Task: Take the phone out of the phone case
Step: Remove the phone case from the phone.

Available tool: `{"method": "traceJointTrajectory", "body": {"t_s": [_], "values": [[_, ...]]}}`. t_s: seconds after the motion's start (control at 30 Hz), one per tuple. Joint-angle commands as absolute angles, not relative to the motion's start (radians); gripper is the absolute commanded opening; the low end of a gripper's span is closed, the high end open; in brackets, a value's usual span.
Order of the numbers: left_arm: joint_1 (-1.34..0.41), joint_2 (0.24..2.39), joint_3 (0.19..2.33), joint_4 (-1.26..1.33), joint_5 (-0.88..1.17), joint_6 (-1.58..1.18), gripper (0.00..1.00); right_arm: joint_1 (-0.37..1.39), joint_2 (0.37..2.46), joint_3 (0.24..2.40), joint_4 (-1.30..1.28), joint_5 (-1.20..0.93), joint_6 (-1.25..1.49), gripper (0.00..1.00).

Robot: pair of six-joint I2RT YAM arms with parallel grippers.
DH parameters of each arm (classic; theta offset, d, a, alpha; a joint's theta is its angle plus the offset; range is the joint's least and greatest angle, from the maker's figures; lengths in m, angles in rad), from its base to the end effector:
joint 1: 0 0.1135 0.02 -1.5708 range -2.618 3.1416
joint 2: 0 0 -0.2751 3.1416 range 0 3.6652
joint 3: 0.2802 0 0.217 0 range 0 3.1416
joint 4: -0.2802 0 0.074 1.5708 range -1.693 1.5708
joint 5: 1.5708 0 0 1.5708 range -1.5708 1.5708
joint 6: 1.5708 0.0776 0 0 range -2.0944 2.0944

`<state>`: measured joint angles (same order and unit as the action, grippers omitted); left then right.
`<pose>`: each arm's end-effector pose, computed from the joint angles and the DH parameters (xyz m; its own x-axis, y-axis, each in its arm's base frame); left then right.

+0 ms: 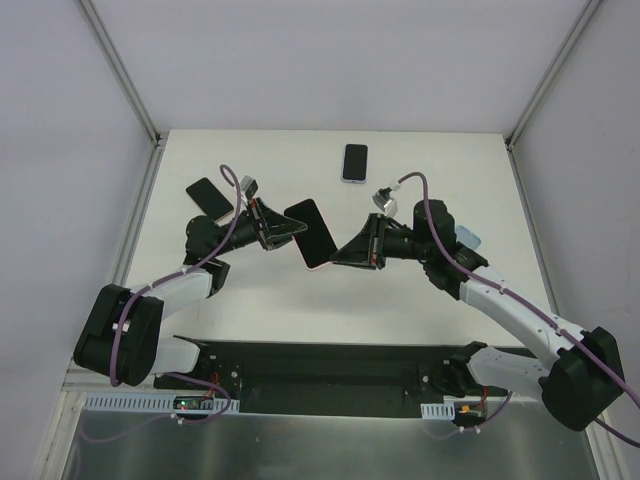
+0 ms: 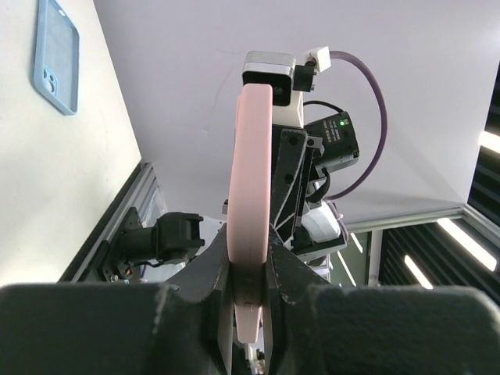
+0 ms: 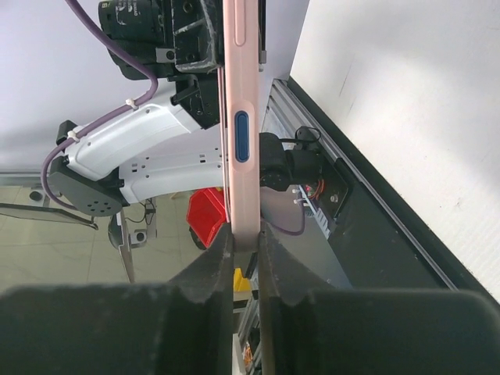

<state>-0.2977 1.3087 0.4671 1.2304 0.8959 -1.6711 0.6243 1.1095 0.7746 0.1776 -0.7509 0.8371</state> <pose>0.2172 -0.1300 0.3101 -0.9059 -0.3723 -0.2018 0.2731 -0.1492 -0.9503 0.1665 0.1852 0.3275 -0.8086 0.0867 -0.5820 -0.5579 0.2014 0.8051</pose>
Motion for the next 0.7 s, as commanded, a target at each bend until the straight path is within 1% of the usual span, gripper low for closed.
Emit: {"method": "traceJointTrajectory", "body": {"t_s": [0.0, 0.2, 0.33, 0.5, 0.67], "values": [[-0.273, 1.27, 0.488, 1.351, 0.911, -1.692, 0.0, 0.627, 1.108, 0.824, 0.247, -0.756, 0.85, 0.02], [-0.264, 1.276, 0.488, 1.33, 0.919, -1.687, 0.0, 0.63, 1.078, 0.815, 0.316, -0.787, 0.836, 0.01], [-0.264, 1.314, 0.483, 1.272, 0.927, -1.678, 0.0, 0.649, 1.054, 0.845, 0.344, -0.813, 0.784, 0.01], [-0.265, 1.351, 0.48, 1.269, 0.934, -1.703, 0.0, 0.724, 1.035, 0.913, 0.393, -0.847, 0.681, 0.01], [-0.265, 1.353, 0.495, 1.267, 0.94, -1.735, 0.0, 0.765, 1.074, 0.948, 0.443, -0.894, 0.624, 0.01]]}}
